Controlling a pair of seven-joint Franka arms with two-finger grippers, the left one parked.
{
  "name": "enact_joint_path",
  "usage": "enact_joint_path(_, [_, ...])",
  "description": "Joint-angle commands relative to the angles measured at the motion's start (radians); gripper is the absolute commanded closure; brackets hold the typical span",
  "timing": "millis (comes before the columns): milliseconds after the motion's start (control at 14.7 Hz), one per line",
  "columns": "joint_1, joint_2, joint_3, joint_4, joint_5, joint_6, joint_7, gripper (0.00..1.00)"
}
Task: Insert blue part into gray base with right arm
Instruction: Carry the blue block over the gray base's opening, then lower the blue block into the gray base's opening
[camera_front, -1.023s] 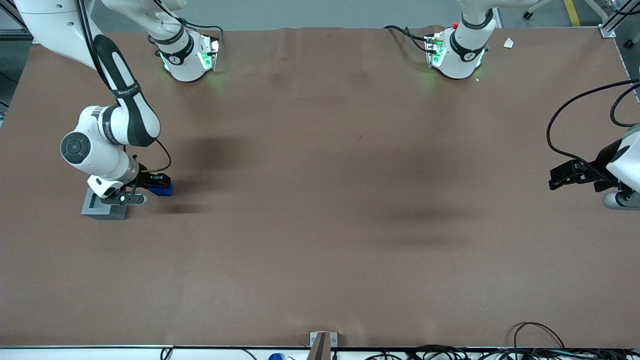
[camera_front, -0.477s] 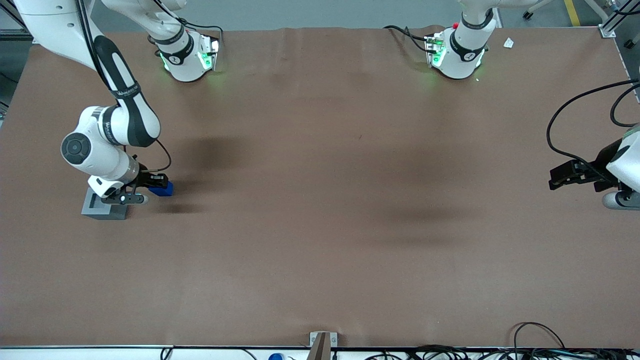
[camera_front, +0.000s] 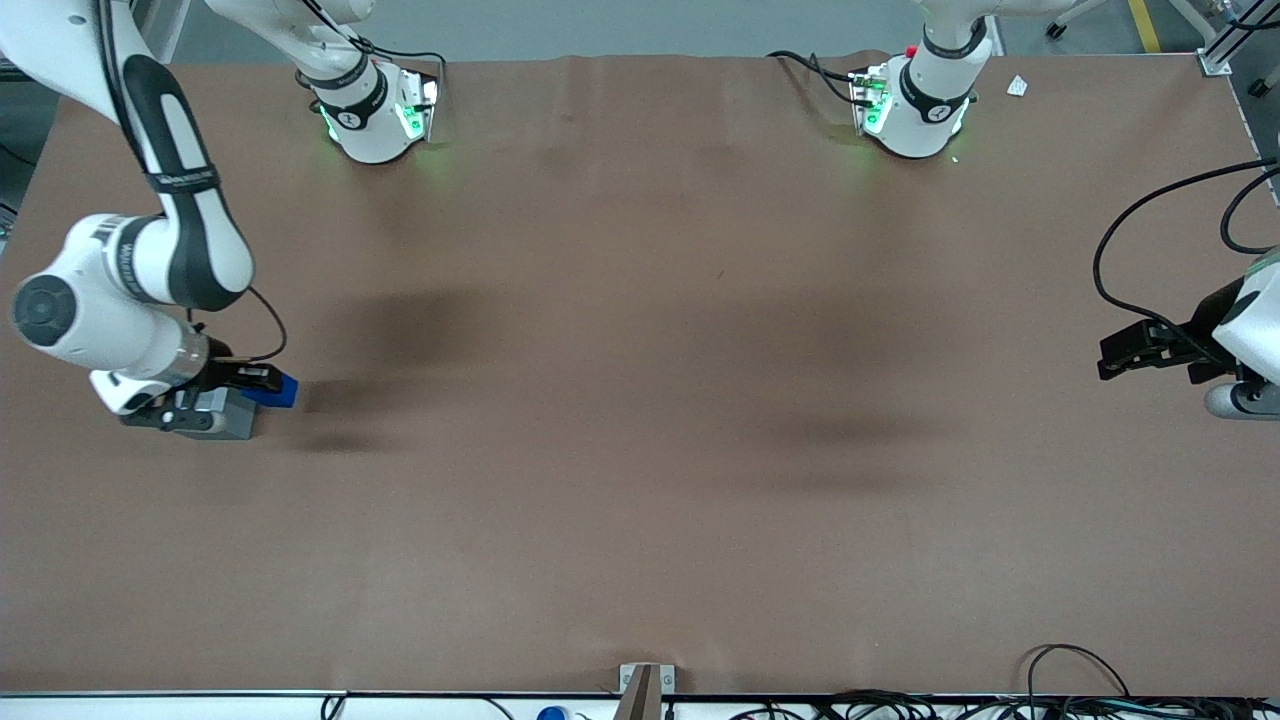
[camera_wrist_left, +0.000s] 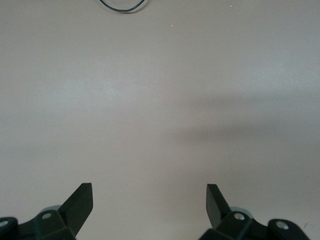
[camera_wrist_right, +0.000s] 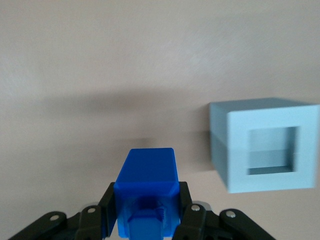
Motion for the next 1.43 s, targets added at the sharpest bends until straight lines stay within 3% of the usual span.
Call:
enact_joint_path(0, [-0.057, -0.005, 0.009, 0.055, 0.002, -0.041, -0.066, 0.97])
enact_joint_path(341, [-0.166, 0.002, 0.009, 0.092, 0.002, -0.046, -0.232, 0.97])
enact_joint_path(1364, [-0.189, 0.082, 0.009, 0.124, 0.000, -0.046, -0.254, 0.97])
